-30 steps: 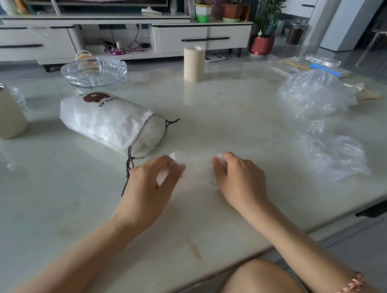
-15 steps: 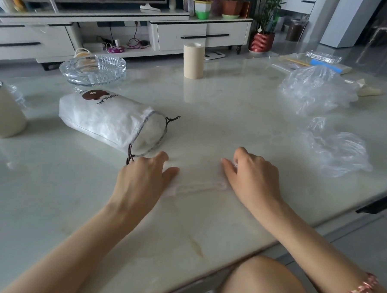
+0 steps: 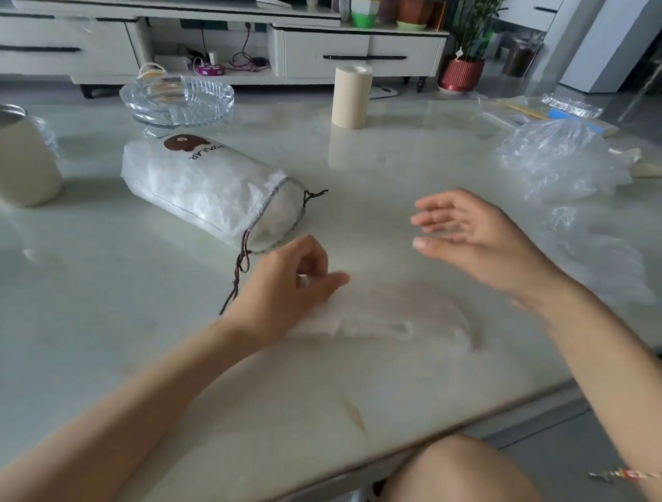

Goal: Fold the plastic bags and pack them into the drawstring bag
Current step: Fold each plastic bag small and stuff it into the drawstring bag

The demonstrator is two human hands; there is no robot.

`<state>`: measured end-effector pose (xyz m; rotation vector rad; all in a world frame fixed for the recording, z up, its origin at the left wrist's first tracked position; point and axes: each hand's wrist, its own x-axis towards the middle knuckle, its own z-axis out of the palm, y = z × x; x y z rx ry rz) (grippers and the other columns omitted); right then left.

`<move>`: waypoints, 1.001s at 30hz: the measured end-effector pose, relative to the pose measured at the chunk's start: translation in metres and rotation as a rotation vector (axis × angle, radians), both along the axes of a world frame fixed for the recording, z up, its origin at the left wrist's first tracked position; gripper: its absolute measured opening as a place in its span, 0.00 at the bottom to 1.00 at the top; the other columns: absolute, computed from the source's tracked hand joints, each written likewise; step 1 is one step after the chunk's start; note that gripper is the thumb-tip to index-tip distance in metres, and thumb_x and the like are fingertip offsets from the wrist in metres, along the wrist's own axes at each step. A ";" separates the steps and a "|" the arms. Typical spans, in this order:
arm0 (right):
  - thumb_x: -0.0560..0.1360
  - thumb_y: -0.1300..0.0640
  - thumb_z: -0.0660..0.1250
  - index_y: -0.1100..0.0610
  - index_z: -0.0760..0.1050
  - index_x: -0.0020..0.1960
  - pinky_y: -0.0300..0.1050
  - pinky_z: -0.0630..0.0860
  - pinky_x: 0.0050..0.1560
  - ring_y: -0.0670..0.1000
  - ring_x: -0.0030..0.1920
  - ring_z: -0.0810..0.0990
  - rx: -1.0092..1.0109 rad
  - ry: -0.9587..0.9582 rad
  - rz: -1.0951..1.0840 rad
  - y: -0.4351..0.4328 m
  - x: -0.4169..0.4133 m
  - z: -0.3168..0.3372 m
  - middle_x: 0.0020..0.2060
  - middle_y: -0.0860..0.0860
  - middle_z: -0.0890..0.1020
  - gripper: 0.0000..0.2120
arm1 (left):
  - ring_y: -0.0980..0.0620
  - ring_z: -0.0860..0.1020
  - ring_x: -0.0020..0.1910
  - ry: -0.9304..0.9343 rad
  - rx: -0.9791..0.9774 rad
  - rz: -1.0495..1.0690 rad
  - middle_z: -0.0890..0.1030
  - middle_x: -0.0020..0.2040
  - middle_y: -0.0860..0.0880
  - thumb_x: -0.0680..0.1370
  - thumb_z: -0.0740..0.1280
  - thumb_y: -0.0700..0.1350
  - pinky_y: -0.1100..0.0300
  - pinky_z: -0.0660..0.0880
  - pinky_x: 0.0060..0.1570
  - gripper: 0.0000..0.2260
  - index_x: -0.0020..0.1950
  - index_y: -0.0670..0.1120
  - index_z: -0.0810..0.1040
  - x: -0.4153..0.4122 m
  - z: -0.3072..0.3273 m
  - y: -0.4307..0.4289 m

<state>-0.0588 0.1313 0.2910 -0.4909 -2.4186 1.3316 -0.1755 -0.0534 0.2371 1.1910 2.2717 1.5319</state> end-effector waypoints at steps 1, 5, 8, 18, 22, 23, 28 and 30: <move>0.68 0.62 0.73 0.55 0.72 0.58 0.31 0.73 0.55 0.46 0.53 0.79 -0.119 -0.020 0.124 -0.008 -0.005 0.012 0.55 0.52 0.80 0.21 | 0.60 0.63 0.22 -0.067 0.011 -0.038 0.69 0.22 0.58 0.72 0.72 0.41 0.71 0.60 0.25 0.15 0.34 0.47 0.66 0.001 0.002 0.000; 0.65 0.57 0.75 0.53 0.70 0.63 0.35 0.73 0.60 0.43 0.60 0.76 -0.196 -0.386 0.576 -0.032 -0.034 0.026 0.59 0.50 0.77 0.29 | 0.58 0.68 0.27 -0.147 0.068 -0.125 0.75 0.26 0.51 0.71 0.73 0.40 0.68 0.64 0.30 0.14 0.34 0.45 0.68 0.005 0.008 -0.006; 0.71 0.64 0.71 0.59 0.73 0.51 0.38 0.74 0.50 0.48 0.46 0.78 -0.150 -0.567 0.691 -0.040 -0.044 0.009 0.44 0.52 0.79 0.11 | 0.60 0.66 0.26 -0.162 0.061 -0.126 0.74 0.25 0.57 0.70 0.74 0.41 0.69 0.63 0.28 0.14 0.34 0.48 0.69 0.002 0.009 -0.008; 0.74 0.67 0.64 0.63 0.77 0.45 0.35 0.77 0.32 0.45 0.29 0.79 -0.608 -0.118 0.134 -0.033 0.001 -0.002 0.33 0.52 0.81 0.03 | 0.57 0.77 0.35 -0.409 0.203 -0.041 0.77 0.44 0.52 0.71 0.66 0.60 0.63 0.73 0.31 0.15 0.49 0.50 0.74 0.005 0.015 -0.007; 0.75 0.66 0.65 0.67 0.77 0.52 0.45 0.80 0.42 0.52 0.36 0.82 -0.764 -0.098 0.055 -0.065 -0.001 -0.024 0.41 0.59 0.83 0.07 | 0.55 0.79 0.38 -0.645 0.141 -0.103 0.77 0.42 0.45 0.75 0.67 0.53 0.61 0.76 0.33 0.18 0.49 0.37 0.75 0.011 0.010 -0.005; 0.75 0.65 0.65 0.66 0.77 0.53 0.46 0.80 0.45 0.53 0.39 0.82 -0.770 -0.125 0.069 -0.070 0.000 -0.027 0.42 0.59 0.83 0.08 | 0.52 0.79 0.39 -0.638 0.159 -0.069 0.78 0.41 0.44 0.76 0.65 0.49 0.60 0.77 0.35 0.14 0.48 0.37 0.76 0.010 0.010 -0.006; 0.74 0.60 0.67 0.62 0.76 0.54 0.47 0.78 0.47 0.51 0.43 0.81 -0.748 -0.065 0.060 -0.067 -0.005 -0.028 0.45 0.56 0.82 0.10 | 0.47 0.78 0.37 -0.575 0.116 -0.017 0.79 0.37 0.43 0.78 0.64 0.44 0.56 0.78 0.36 0.11 0.45 0.36 0.76 0.003 0.012 -0.008; 0.75 0.63 0.65 0.63 0.76 0.56 0.47 0.79 0.48 0.54 0.46 0.81 -0.736 -0.036 0.089 -0.070 -0.011 -0.029 0.47 0.58 0.82 0.10 | 0.46 0.77 0.37 -0.522 0.095 -0.034 0.78 0.39 0.41 0.77 0.64 0.44 0.54 0.77 0.37 0.13 0.50 0.32 0.75 0.005 0.011 -0.007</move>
